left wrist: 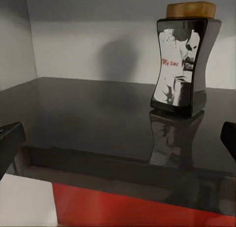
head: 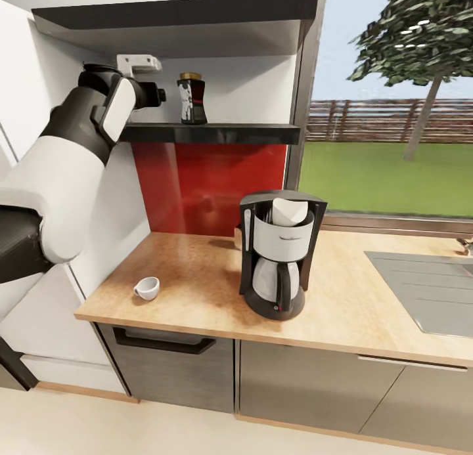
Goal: Set up a coffee station on the kitchen countertop: keep the coffee maker on the countertop, move the bottle of coffee from the kitchen shelf to the counter next to the coffee maker, place a paper coffee filter on top of the coffee maker, put the saucer next to the coffee maker with the coffee cup on the saucer, and place the electric kettle next to the coffee maker.
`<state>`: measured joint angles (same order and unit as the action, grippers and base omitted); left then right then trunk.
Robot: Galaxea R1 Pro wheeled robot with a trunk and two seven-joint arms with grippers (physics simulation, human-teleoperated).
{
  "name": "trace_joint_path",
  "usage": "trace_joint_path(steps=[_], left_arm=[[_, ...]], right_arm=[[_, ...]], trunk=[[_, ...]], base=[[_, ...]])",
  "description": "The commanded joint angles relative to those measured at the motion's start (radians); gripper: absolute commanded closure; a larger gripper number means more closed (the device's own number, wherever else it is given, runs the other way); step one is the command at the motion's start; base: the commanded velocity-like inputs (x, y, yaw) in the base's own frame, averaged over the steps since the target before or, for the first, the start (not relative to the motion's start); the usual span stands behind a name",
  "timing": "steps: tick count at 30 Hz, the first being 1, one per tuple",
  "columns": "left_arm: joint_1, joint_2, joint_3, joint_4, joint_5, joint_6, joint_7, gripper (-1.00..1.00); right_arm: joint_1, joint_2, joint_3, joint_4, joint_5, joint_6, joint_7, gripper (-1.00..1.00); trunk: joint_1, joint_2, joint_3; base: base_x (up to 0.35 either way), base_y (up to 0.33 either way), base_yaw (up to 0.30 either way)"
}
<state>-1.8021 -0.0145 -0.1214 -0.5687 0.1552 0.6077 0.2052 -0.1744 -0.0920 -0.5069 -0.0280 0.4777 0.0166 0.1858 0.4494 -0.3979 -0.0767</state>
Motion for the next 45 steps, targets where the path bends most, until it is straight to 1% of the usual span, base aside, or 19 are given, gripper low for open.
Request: trace_joint_path(steps=[1, 5, 8, 14, 21, 27, 29, 31, 34, 35, 39, 45], left_arm=[[-0.022, -0.001, -0.004, 0.030, 0.012, 0.002, 0.008, -1.00], [-0.094, -0.007, -0.003, 0.120, 0.015, -0.011, 0.007, -1.00], [-0.111, -0.008, -0.003, 0.133, 0.015, -0.020, 0.002, -1.00], [-0.101, 0.002, -0.002, 0.136, 0.015, -0.025, -0.001, -1.00], [-0.100, 0.004, -0.003, 0.136, 0.014, -0.026, -0.001, -1.00], [-0.102, 0.005, -0.003, 0.128, 0.014, -0.026, -0.001, -1.00], [-0.102, 0.005, -0.004, 0.126, 0.013, -0.027, -0.001, -1.00], [-0.090, 0.017, -0.010, 0.123, 0.008, -0.039, -0.002, -1.00], [-0.078, 0.015, -0.011, 0.123, 0.008, -0.055, -0.002, -1.00], [-0.081, 0.013, -0.011, 0.123, 0.008, -0.049, -0.003, -1.00], [-0.069, 0.015, -0.011, 0.123, 0.006, -0.066, -0.003, -1.00], [-0.067, 0.015, -0.012, 0.124, 0.006, -0.080, -0.003, -1.00]], right_arm=[[0.000, 0.000, -0.009, -0.001, 0.009, 0.002, 0.004, -1.00], [0.000, 0.000, -0.009, -0.001, 0.009, 0.002, 0.004, -1.00], [0.000, 0.000, -0.009, -0.001, 0.009, 0.002, 0.004, -1.00], [0.000, 0.000, -0.009, -0.001, 0.009, 0.002, 0.004, -1.00], [0.000, 0.001, -0.009, -0.001, 0.009, 0.003, 0.004, -1.00], [0.000, 0.000, -0.010, -0.004, 0.007, 0.002, 0.004, -1.00], [0.000, 0.001, -0.010, -0.005, 0.007, 0.002, 0.004, -1.00], [0.001, 0.005, -0.008, -0.007, 0.009, 0.003, 0.002, -1.00], [0.001, 0.006, -0.008, -0.007, 0.008, 0.003, 0.001, -1.00], [0.001, 0.006, -0.008, -0.007, 0.008, 0.003, 0.001, -1.00], [0.001, -0.007, -0.008, -0.005, 0.006, 0.004, 0.000, -1.00], [0.001, -0.011, -0.008, -0.003, 0.005, 0.005, -0.002, -1.00]], trunk=[[0.001, -0.002, -0.002], [0.001, -0.002, -0.002], [0.001, -0.002, -0.002], [0.001, -0.002, -0.002], [0.001, -0.002, -0.002], [0.001, -0.002, -0.002], [0.001, -0.002, -0.002], [0.001, -0.002, -0.002], [0.001, -0.002, -0.002], [0.001, -0.002, -0.002], [0.001, -0.002, -0.002], [0.001, -0.002, -0.002]], base=[[0.000, 0.000, 0.000], [0.000, 0.000, -0.001], [0.000, 0.000, -0.126], [0.000, 0.000, -0.265], [0.053, 0.000, -0.244], [0.257, 0.000, -0.029], [0.080, 0.000, -0.003], [0.000, 0.000, 0.000], [0.000, 0.000, 0.000], [0.000, 0.000, 0.000], [0.104, 0.000, 0.000], [0.305, 0.000, 0.000]])
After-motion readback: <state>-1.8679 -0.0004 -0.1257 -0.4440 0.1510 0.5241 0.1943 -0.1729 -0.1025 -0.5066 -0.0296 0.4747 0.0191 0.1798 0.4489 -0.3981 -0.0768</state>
